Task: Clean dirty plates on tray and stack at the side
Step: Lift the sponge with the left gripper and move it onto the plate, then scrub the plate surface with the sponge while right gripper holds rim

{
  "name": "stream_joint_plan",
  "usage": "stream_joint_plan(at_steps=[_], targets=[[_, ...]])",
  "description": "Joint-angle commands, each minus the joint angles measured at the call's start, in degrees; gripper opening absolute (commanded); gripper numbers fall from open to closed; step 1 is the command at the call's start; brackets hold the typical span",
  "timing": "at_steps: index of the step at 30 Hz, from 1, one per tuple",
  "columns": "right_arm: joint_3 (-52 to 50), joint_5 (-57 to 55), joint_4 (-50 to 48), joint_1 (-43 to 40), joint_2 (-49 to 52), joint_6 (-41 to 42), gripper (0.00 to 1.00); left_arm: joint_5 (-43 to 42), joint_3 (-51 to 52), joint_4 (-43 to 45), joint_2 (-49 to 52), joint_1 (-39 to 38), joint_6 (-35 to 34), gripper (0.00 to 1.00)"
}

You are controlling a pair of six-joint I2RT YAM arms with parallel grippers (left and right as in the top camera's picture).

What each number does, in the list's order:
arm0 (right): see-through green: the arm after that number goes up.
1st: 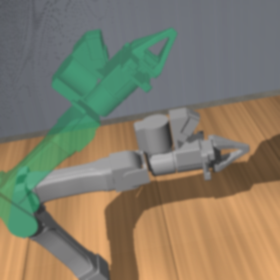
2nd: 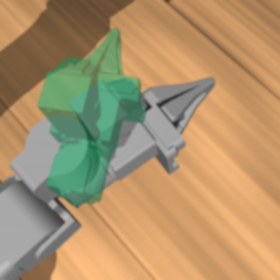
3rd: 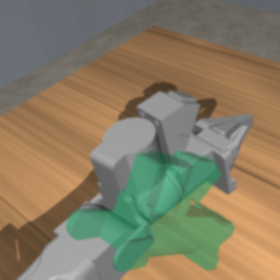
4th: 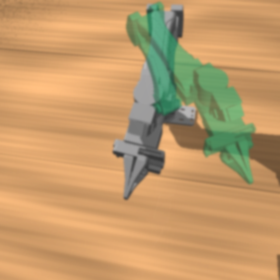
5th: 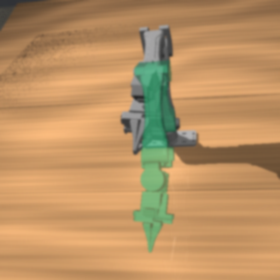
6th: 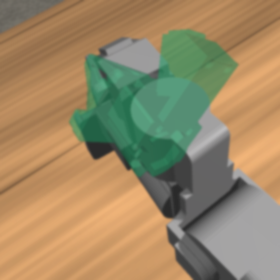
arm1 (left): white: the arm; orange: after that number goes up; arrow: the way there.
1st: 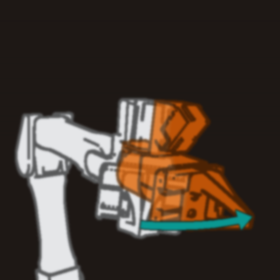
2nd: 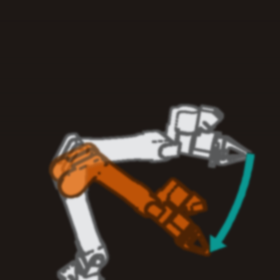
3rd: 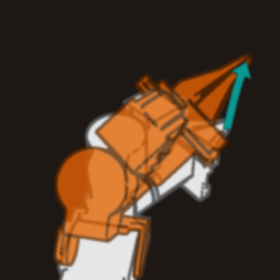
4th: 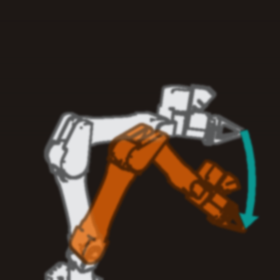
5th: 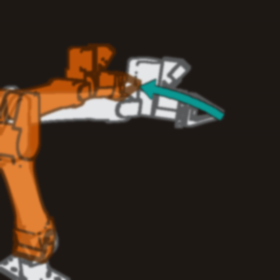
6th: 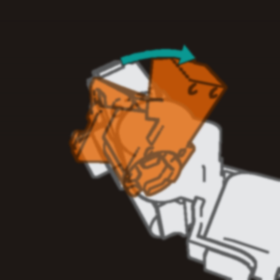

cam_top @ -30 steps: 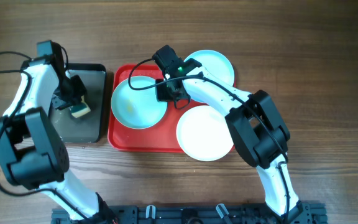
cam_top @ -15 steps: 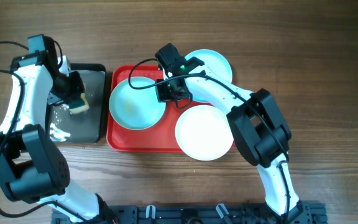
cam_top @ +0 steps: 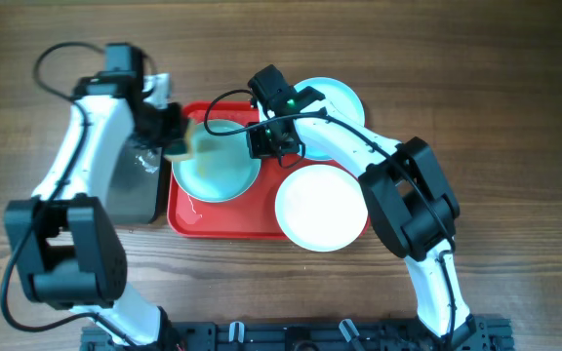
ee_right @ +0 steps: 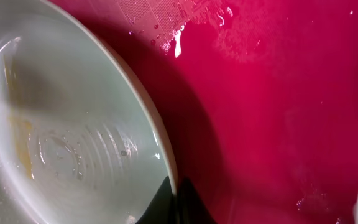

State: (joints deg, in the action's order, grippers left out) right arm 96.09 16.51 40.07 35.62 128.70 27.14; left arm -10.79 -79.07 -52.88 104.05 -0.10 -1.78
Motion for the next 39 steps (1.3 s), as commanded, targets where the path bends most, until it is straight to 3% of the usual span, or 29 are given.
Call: stream_joint_plan(at_steps=[1,10,16,21,25,29,31,36,39], targets=[[-0.09,1.60,0.24,-0.24,1.27,-0.17,0.04,4.55,2.49,2.01,2.08,-4.09,-3.23,0.04],[-0.11,1.55,0.24,-0.24,1.27,-0.20,0.04,16.72,4.81,3.34,5.60,-8.87,-10.71,0.04],[-0.11,1.57,0.02,-0.24,1.27,-0.15,0.04,17.05,7.85,6.54,5.60,-10.32,-14.19,0.04],[-0.11,1.57,0.07,-0.24,1.27,-0.17,0.04,8.41,10.62,11.50,5.60,-12.02,-14.10,0.04],[-0.11,1.57,0.07,-0.24,1.27,-0.17,0.04,-8.22,11.04,15.82,5.60,-13.05,-10.38,0.04],[-0.11,1.57,0.26,-0.24,1.27,-0.22,0.04,-8.61,11.04,17.62,5.60,-12.61,-10.45,0.04],[-0.11,1.57,0.33,-0.24,1.27,-0.22,0.04,-5.01,11.04,17.81,5.60,-12.09,-10.82,0.04],[-0.11,1.57,0.15,-0.24,1.27,-0.15,0.04,24.57,11.04,16.46,5.60,-11.52,-21.18,0.04],[-0.11,1.55,0.09,-0.24,1.27,-0.17,0.04,34.77,11.02,15.10,5.60,-11.52,-23.58,0.04]])
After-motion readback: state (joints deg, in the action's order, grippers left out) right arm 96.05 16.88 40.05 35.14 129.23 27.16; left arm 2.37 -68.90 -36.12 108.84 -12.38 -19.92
